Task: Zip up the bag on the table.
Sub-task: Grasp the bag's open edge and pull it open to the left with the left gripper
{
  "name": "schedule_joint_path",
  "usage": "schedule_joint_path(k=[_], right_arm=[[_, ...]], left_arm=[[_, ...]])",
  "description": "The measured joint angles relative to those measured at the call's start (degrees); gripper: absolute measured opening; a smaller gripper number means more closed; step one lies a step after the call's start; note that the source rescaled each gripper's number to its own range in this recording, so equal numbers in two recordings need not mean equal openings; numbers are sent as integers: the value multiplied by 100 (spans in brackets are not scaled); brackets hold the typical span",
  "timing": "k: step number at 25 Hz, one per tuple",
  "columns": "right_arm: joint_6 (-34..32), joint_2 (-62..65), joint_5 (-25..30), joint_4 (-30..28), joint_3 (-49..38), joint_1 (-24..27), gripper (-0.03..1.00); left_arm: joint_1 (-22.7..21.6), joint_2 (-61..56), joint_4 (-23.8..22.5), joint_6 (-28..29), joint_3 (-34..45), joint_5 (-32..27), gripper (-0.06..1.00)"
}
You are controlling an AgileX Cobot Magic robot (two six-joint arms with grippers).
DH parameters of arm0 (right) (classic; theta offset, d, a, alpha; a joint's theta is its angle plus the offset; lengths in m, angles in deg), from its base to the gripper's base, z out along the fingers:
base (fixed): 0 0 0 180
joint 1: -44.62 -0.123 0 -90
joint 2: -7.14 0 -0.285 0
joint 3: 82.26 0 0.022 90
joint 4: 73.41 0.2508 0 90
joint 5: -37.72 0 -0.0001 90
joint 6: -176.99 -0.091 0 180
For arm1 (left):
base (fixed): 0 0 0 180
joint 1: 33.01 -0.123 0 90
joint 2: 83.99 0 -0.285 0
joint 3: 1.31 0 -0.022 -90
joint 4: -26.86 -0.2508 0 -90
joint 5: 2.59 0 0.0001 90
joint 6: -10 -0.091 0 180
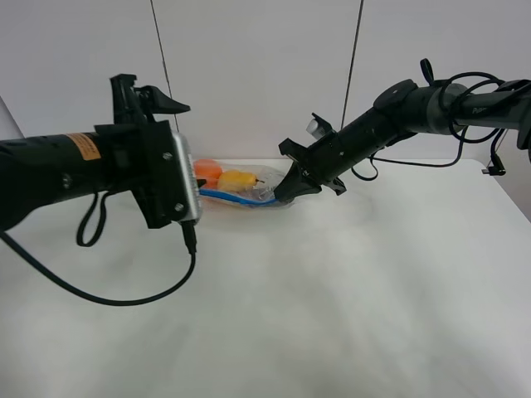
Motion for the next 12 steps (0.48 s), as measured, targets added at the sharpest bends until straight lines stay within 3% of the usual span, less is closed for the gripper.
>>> schedule_joint_path(k=[6, 12], right_arm=[[-39, 0, 0, 0, 0, 0, 0], [-110, 0, 0, 0, 0, 0, 0]], left_arm=[[329, 1178, -29, 232, -4, 1267, 100], [365, 2260, -213, 459, -32, 2299, 100]])
